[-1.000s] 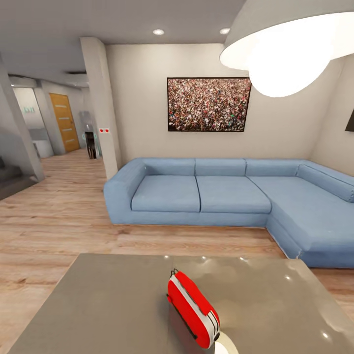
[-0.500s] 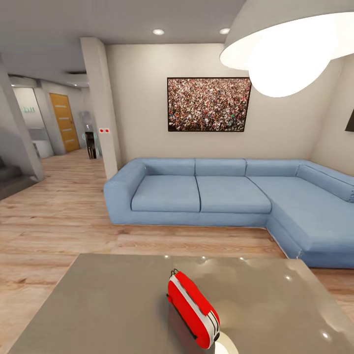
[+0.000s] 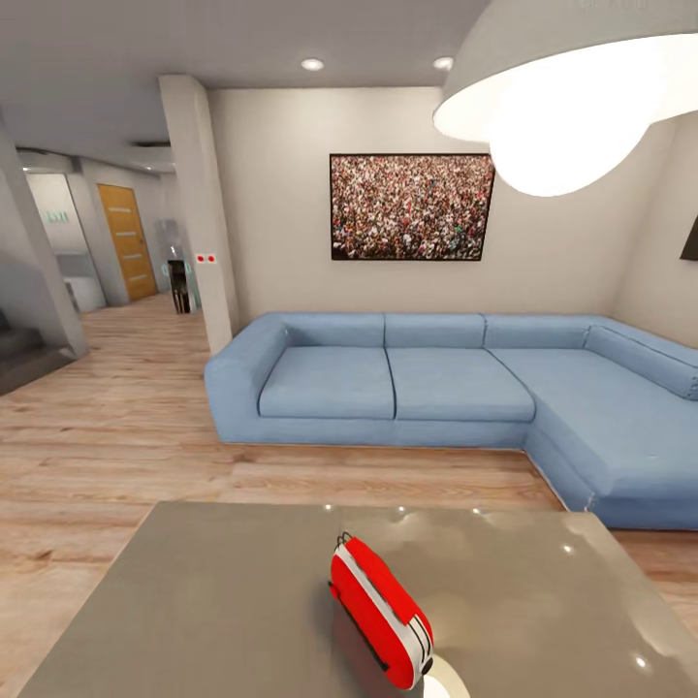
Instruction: Turn on the radio receiver that's on the table in the living room.
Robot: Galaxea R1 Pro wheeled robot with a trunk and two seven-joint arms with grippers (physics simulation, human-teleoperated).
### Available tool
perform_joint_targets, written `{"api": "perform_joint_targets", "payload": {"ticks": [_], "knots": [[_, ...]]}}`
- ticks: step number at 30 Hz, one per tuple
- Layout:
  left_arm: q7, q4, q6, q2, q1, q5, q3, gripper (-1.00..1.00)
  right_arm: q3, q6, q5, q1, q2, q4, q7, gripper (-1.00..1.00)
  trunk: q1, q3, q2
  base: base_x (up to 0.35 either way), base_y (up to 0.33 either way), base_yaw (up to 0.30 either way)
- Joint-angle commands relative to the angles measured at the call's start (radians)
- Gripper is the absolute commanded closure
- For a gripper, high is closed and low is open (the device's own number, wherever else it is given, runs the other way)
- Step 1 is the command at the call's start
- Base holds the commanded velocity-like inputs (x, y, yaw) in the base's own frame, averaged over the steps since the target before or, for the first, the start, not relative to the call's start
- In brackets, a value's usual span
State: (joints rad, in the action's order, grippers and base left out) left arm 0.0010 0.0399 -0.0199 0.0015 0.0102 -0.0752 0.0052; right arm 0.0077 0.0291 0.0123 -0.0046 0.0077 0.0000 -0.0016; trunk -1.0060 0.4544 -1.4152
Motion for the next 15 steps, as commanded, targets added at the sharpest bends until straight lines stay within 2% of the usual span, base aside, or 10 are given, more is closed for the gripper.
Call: {"api": "perform_joint_targets", "payload": {"ticks": [1, 15], "knots": [[-0.001, 0.000, 0.000, 0.000, 0.000, 0.000, 0.000, -1.00, 0.000, 0.000, 0.000, 0.000, 0.000, 0.000, 0.000, -1.00, 0.004, -0.003, 0.007, 0.000, 0.000, 0.000], [0.000, 0.000, 0.002, 0.001, 0.001, 0.000, -0.001, -1.00, -0.001, 0.001, 0.000, 0.000, 0.000, 0.000, -0.004, -1.00, 0.058, -0.047, 0.105, 0.000, 0.000, 0.000]]}}
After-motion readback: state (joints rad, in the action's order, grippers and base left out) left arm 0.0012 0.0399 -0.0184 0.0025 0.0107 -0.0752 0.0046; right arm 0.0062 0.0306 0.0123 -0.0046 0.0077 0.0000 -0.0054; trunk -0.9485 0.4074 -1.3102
